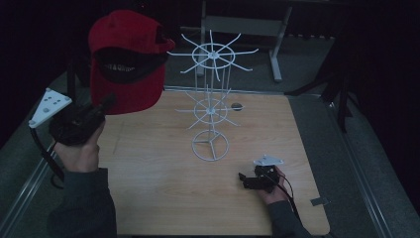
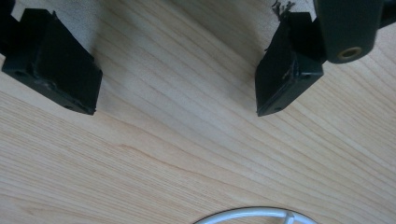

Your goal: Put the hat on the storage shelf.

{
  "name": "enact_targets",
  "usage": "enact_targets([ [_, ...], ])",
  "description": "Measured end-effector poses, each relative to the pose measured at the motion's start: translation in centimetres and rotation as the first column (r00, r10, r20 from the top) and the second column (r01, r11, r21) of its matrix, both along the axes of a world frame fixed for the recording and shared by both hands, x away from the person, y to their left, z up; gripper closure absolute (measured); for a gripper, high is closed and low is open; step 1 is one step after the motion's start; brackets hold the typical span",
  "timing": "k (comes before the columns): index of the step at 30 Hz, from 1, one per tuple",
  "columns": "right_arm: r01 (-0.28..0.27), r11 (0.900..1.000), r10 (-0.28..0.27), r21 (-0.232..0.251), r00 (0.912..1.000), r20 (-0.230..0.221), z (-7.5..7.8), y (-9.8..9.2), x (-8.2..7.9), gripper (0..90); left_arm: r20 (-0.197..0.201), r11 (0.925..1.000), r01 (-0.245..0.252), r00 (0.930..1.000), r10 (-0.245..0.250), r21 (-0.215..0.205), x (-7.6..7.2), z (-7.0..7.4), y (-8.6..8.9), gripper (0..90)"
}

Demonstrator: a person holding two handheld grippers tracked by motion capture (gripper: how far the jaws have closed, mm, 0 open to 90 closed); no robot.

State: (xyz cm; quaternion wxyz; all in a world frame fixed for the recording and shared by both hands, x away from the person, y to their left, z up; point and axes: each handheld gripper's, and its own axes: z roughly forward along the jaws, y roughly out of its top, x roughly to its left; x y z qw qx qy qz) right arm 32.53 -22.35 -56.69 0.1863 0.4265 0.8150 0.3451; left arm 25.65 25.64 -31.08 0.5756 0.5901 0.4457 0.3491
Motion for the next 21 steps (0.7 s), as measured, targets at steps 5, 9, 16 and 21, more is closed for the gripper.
enact_targets([
  [5, 0.000, 1.000, 0.000, 0.000, 1.0000, 0.000, 0.0, 0.0, 0.0, 14.7, 0.004, 0.9999, 0.012, 0.9999, -0.012, -0.009, -0.3, 0.0, 0.0, 85.7],
  [9, 0.000, 1.000, 0.000, 0.000, 1.0000, 0.000, 0.0, 0.0, 0.0, 14.7, 0.008, 0.9997, 0.021, 0.9997, -0.021, -0.013, -0.6, -0.1, -0.2, 85.7],
  [16, 0.000, 1.000, 0.000, 0.000, 1.0000, 0.001, 0.0, 0.0, 0.0, 14.7, 0.009, 0.9996, 0.025, 0.9997, -0.025, -0.016, -1.0, -0.7, -0.4, 85.7],
  [21, 0.000, 1.000, 0.000, -0.001, 1.0000, 0.000, 0.0, 0.0, 0.0, 14.7, 0.005, 0.9991, 0.031, 0.9995, -0.031, -0.030, -1.4, -1.4, -0.3, 85.7],
])
